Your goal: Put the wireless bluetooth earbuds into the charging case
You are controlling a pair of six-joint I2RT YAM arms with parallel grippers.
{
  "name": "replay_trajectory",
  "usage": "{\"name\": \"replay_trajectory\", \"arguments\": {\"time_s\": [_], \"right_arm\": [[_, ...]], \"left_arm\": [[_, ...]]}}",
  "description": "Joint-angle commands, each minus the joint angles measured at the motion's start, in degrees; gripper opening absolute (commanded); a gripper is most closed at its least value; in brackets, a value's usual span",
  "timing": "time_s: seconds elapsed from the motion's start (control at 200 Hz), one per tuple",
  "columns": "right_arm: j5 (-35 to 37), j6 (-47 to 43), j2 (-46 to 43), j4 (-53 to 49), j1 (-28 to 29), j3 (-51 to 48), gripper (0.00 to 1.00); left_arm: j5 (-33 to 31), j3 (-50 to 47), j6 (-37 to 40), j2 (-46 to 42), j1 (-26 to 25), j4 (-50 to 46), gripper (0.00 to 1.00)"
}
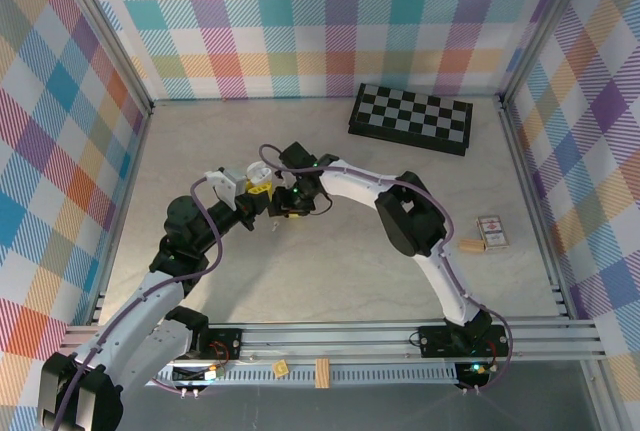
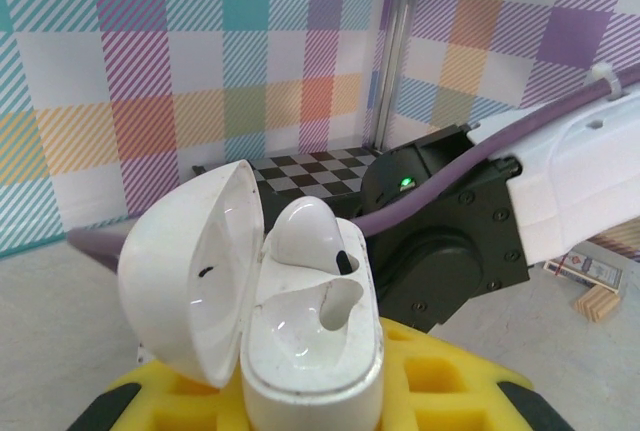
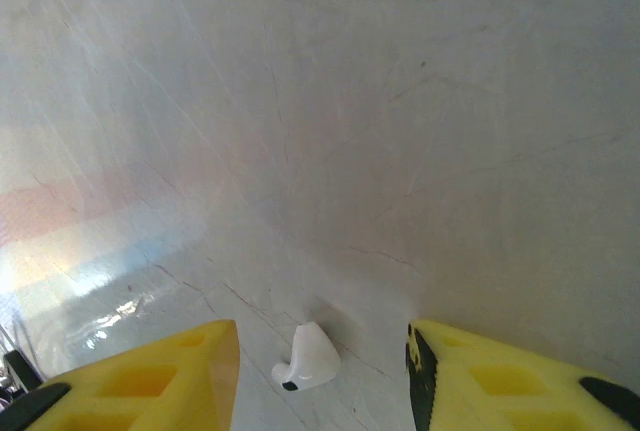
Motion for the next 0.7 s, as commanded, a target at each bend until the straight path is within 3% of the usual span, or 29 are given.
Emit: {"name": "replay_trajectory", "arguments": {"time_s": [0.0, 0.415, 0.695], "right_arm": [[-2.2, -2.2, 1.3, -2.7, 1.0, 2.1, 0.47], [-2.0, -2.7, 1.7, -3.8, 3.0, 2.1, 0.43], [0.6, -1.3, 4.0, -5.2, 3.0, 2.8, 0.33]], "left_arm": [[1.7, 0.9, -0.4, 0.0, 0.0, 0.8, 0.12], [1.9, 0.7, -0.5, 0.5, 0.0, 1.1, 0.12], [2.3, 0.6, -0.3, 0.3, 0.0, 1.0, 0.12]]}}
